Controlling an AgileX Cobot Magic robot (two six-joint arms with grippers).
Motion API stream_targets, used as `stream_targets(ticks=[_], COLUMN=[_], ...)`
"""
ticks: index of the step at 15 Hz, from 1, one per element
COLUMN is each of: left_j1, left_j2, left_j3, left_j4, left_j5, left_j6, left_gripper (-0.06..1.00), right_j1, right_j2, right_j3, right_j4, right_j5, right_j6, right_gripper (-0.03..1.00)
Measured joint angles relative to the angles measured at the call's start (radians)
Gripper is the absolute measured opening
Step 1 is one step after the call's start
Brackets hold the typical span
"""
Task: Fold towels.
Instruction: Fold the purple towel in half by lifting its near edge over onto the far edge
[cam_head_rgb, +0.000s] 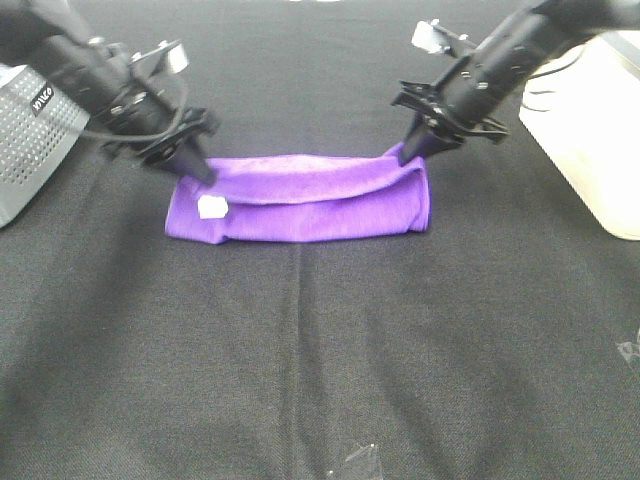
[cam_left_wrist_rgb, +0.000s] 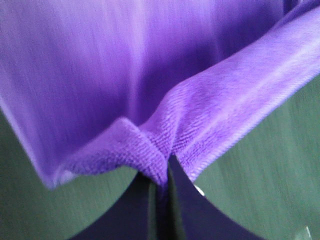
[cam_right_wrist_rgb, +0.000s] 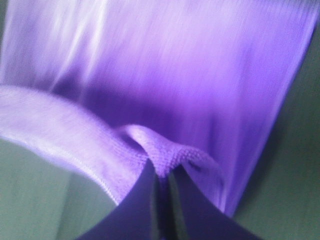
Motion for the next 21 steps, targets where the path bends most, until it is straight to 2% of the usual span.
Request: stream_targets(ticks=[3,6,15,18,19,21], left_j1=[0.018,0.038,0.039,0.039,0.039,0.039], left_j2=[0.105,0.158,0.166,0.166,0.166,0.166], left_j3=[-0.161,-0.245,-0.259,-0.259,-0.259,-0.259], left_j4=[-0.005,-0.017,-0.018,-0.018,-0.018,-0.006], left_j5=[-0.003,0.01,-0.059,-0.061,-0.061,-0.061], left_j6=[-0.037,-0.044,-0.044,-0.044,-0.044,-0.044], left_gripper=[0.0,0.0,0.0,0.03,0.08,0.25], right_j1=[-0.013,-0.033,-0.032,-0.031,-0.031,-0.031], right_j2=[0.108,0.165,0.184,0.184,0.184,0.184], right_j3=[-0.141,-0.259,-0.301,-0.301,-0.301,-0.301], right_j4=[-0.018,-0.024,-0.061,-0.064,-0.069,-0.072], right_j5=[-0.002,-0.014,-0.085,-0.086,-0.086,-0.084], right_j6=[0.055,0.075,0.076,0.076,0.077,0.077], right_gripper=[0.01,0.01,0.01,0.15,0.21,0.38])
